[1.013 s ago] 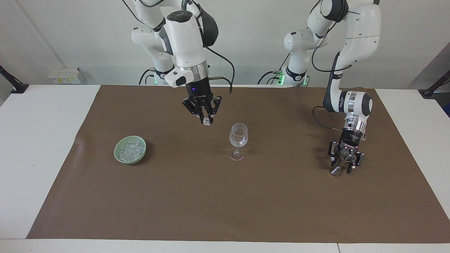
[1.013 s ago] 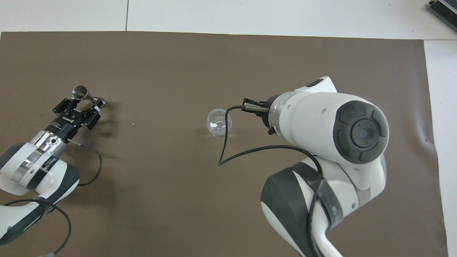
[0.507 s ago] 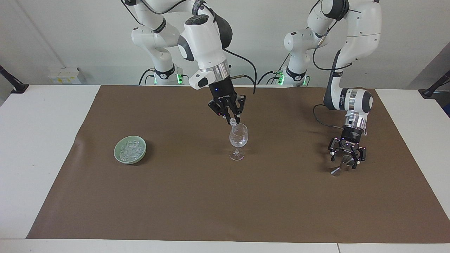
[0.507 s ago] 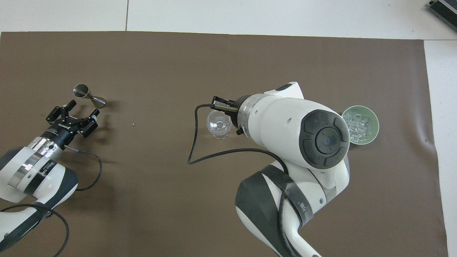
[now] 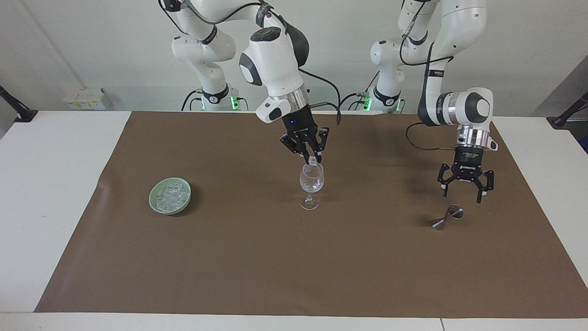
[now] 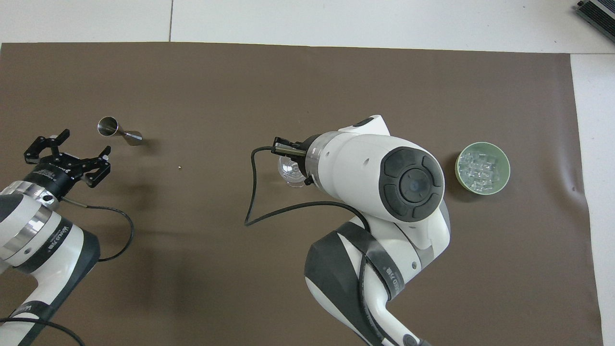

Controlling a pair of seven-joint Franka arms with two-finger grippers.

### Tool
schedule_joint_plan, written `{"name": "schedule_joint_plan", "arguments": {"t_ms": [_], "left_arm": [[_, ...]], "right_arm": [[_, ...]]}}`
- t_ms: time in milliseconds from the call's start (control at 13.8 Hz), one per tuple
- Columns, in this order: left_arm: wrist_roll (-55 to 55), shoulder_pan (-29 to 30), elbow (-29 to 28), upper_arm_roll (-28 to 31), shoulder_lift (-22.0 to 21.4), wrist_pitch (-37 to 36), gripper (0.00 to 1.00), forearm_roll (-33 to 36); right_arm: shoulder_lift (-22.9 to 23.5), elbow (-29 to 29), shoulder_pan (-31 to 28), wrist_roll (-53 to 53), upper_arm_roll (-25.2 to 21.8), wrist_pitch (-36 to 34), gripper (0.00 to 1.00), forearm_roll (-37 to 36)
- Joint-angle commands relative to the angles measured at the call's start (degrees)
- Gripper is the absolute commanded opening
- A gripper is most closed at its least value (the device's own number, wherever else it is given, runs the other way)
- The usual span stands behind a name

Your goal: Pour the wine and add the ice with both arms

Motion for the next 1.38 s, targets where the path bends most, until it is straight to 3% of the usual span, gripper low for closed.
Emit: {"name": "schedule_joint_plan", "arguments": {"t_ms": [0,579,796,1086,1303], "left_arm": [[0.1,-0.54,-0.89,0.36,-3.02,5.29,1.0,4.57],[2.03,-3.26,7.73,-0.78,-3.91,17.6,1.0,5.55],[4.3,-5.54,9.22,-0.78,-3.91,20.07,1.0,5.55],[10.45,-5.55,10.02,-1.14,-4.35,20.51,1.0,5.55],[18.1,-5.64,9.93,-1.49,-4.88,21.39,1.0,7.38]], "right_arm": [[0.44,-0.97,-0.22,0.95,0.48,0.83,0.03,-0.3],[0.44,-2.38,-0.22,0.94,0.48,1.27,0.25,-0.3],[0.44,-2.11,-0.22,1.03,0.48,1.36,0.42,-0.3],[0.44,-1.76,-0.13,1.12,0.48,1.36,0.53,-0.3],[0.36,-0.36,-0.22,0.95,0.14,0.92,0.7,-0.82]]}}
